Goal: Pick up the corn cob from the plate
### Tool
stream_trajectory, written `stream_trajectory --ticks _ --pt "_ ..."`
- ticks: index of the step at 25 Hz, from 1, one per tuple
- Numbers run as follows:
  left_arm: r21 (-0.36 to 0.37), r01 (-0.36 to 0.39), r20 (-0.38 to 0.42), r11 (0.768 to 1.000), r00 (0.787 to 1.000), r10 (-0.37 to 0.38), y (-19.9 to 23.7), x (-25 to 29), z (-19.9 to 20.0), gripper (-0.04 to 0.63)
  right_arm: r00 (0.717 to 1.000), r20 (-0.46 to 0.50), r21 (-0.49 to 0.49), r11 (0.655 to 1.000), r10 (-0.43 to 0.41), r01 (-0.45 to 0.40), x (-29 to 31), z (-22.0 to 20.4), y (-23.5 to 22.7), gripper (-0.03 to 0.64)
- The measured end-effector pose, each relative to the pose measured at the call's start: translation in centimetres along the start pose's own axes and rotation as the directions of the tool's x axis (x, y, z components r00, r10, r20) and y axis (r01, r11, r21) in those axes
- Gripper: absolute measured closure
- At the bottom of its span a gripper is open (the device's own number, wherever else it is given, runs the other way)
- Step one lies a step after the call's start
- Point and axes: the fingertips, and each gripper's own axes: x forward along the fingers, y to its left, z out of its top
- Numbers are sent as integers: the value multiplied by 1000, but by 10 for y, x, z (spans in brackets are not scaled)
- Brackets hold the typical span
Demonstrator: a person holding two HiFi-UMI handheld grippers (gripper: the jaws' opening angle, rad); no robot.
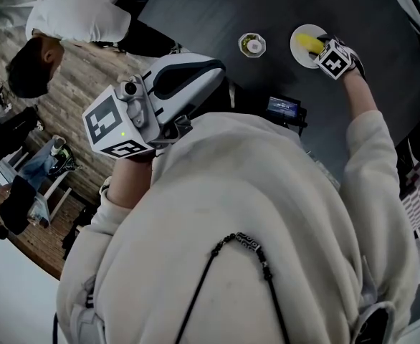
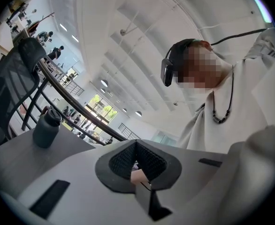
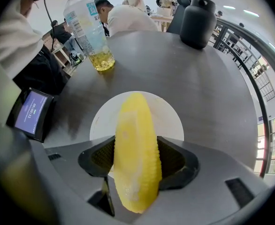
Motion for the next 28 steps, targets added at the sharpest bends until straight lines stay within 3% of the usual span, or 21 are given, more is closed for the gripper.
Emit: stream_trajectory --ticks 6,18,28 --pt "-2 -3 4 1000 1000 3 -1 0 -1 591 1000 -20 13 1000 4 -3 0 0 4 353" --pt "-21 -21 2 1000 1000 21 7 -5 -2 591 997 61 146 988 -55 45 -13 -7 11 357" --pt "-30 -10 -81 999 997 8 19 12 -3 591 988 126 256 965 -86 51 -31 0 14 357"
